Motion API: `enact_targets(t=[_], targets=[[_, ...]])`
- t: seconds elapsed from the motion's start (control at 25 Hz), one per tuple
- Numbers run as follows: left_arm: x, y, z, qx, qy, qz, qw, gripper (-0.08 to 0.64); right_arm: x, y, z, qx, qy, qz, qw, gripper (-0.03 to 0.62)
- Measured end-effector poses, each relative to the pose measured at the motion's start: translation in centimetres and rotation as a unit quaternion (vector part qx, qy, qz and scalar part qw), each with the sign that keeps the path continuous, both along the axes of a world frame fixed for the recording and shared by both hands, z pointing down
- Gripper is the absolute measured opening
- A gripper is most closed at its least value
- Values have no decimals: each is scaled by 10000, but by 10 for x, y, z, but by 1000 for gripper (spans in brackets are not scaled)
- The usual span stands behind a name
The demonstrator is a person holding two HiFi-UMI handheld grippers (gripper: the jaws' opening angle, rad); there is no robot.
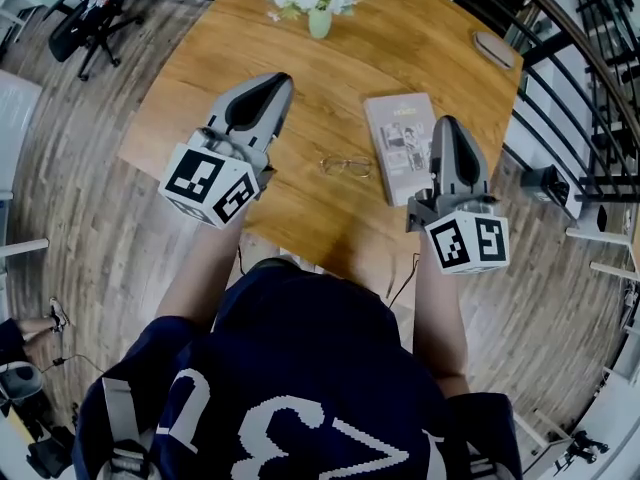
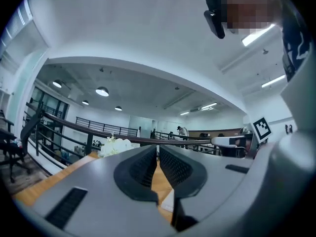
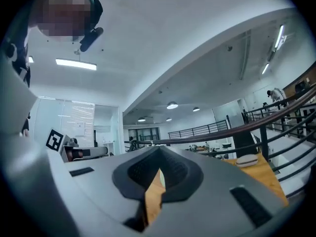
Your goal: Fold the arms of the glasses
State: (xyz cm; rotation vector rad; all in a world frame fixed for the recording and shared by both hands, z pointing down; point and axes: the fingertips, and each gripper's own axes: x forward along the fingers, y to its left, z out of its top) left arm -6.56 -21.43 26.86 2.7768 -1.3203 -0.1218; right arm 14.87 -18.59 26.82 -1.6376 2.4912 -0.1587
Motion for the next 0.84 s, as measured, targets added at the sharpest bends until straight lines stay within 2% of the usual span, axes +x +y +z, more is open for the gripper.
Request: enact_targets(t=[0.16,0.52,0.84], targets=[[0,6,-18,352,-55,-160,9992,29,1,11,-22,261,121,10,9996,24],[5,16,-31,535,-88,-229,9983,29,5,27,-53,593,170,111,9980,25],[1,21,-47,830,-31,-422,9957,29,4,31,-59,677,248,152,9973,25]])
